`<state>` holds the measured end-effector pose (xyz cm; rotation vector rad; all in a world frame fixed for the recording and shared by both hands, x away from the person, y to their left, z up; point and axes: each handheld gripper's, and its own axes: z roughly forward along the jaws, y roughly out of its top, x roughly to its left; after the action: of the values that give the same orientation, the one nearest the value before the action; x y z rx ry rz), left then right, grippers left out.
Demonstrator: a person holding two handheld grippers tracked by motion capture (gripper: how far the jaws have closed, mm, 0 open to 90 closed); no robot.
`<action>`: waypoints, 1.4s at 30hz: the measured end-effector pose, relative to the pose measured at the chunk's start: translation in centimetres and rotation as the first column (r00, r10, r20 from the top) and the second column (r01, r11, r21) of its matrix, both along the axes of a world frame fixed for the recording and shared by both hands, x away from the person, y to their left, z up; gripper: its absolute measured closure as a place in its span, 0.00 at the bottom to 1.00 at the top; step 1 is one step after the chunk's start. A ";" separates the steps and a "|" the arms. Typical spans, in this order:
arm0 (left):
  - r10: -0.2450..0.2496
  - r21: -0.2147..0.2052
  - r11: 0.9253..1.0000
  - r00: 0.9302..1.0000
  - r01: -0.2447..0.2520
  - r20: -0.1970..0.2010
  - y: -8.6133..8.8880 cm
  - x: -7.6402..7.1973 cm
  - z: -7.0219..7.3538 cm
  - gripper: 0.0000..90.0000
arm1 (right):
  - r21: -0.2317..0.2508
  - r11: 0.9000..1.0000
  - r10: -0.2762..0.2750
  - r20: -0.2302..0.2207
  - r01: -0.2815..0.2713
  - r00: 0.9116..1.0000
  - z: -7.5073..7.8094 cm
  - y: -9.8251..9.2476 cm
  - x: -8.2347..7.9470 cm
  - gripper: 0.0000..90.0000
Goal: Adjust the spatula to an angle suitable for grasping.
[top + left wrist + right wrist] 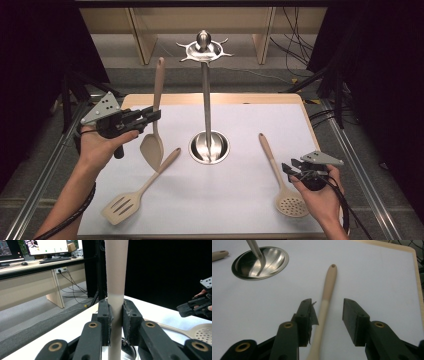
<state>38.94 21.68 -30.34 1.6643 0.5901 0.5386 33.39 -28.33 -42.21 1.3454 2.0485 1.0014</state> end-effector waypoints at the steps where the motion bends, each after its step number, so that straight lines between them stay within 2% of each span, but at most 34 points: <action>1: -0.002 0.003 1.000 1.000 0.002 0.000 -0.1 0.1 0.1 0.86 | 0.000 1.000 0.000 0.000 0.000 1.000 0.0 0.0 0.0 0.67; 3: -0.008 0.003 1.000 1.000 0.008 -0.004 -0.2 0.2 0.2 0.86 | -0.002 1.000 0.000 0.005 0.000 1.000 0.0 0.0 0.0 0.67; 4: -0.010 0.002 1.000 1.000 0.010 -0.004 -0.3 0.3 0.2 0.86 | 0.023 1.000 -0.017 -0.021 0.017 1.000 0.0 0.2 -0.1 0.67; 6: -0.015 0.006 1.000 1.000 0.015 -0.007 -0.5 0.4 0.3 0.86 | 0.033 0.999 -0.020 -0.031 0.021 0.999 0.0 0.3 -0.2 0.67; 8: -0.020 0.009 1.000 1.000 0.020 -0.010 -0.7 0.5 0.3 0.86 | 0.027 0.999 -0.016 -0.027 0.017 1.000 0.0 0.2 -0.1 0.67; 9: -0.023 0.010 1.000 1.000 0.023 -0.011 -0.8 0.6 0.4 0.86 | -0.002 1.000 -0.001 0.001 0.001 1.000 0.0 0.0 0.0 0.67; 10: -0.025 0.008 1.000 1.000 0.025 -0.012 -0.9 0.6 0.4 0.86 | -0.002 1.000 0.001 0.008 -0.001 1.000 0.0 0.0 0.1 0.67; 13: -0.031 0.009 0.999 0.999 0.031 -0.015 -1.1 0.8 0.4 0.86 | -0.004 1.000 0.000 0.005 0.000 1.000 0.0 0.0 0.0 0.67; 15: -0.032 0.010 0.999 0.999 0.032 -0.016 -1.2 0.8 0.4 0.86 | 0.035 0.999 -0.022 -0.035 0.024 0.999 0.0 0.3 -0.2 0.67; 19: -0.033 0.012 0.999 0.999 0.034 -0.021 -1.4 0.9 0.4 0.86 | 0.035 0.999 -0.022 -0.034 0.023 0.999 0.0 0.3 -0.2 0.67; 20: -0.034 0.014 0.999 0.999 0.034 -0.021 -1.4 1.0 0.4 0.86 | 0.030 0.999 -0.016 -0.018 0.016 1.000 0.0 0.2 -0.1 0.67; 21: -0.034 0.015 0.999 0.999 0.034 -0.020 -1.4 1.0 0.4 0.86 | -0.002 1.000 -0.001 0.001 0.001 1.000 0.0 0.0 0.0 0.67; 22: -0.034 0.014 0.999 0.999 0.035 -0.021 -1.4 1.1 0.4 0.86 | -0.005 1.000 0.001 0.002 -0.001 1.000 0.0 0.0 0.1 0.67; 25: -0.037 0.009 0.999 0.999 0.037 -0.026 -1.6 1.1 0.3 0.86 | 0.016 1.000 -0.010 -0.019 0.011 1.000 0.0 0.1 -0.1 0.67; 27: -0.040 0.014 0.999 0.999 0.041 -0.024 -1.7 1.2 0.3 0.86 | -0.005 1.000 -0.001 0.004 0.001 1.000 0.0 0.0 0.1 0.67; 28: -0.044 0.016 0.999 0.999 0.044 -0.022 -1.7 1.2 0.4 0.86 | 0.025 1.000 -0.018 -0.021 0.019 1.000 0.0 0.2 -0.1 0.67; 30: -0.043 0.013 0.999 0.999 0.043 -0.027 -1.8 1.3 0.4 0.86 | 0.033 0.999 -0.024 -0.034 0.025 0.999 0.0 0.3 -0.1 0.66; 42: -0.051 0.021 0.998 0.998 0.051 -0.035 -2.3 1.7 0.4 0.86 | 0.033 0.999 -0.026 -0.032 0.027 0.999 0.0 0.2 -0.2 0.66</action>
<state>40.66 19.34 -29.94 1.7073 0.5668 0.4818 33.23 -28.08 -42.19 1.4104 2.0398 1.0136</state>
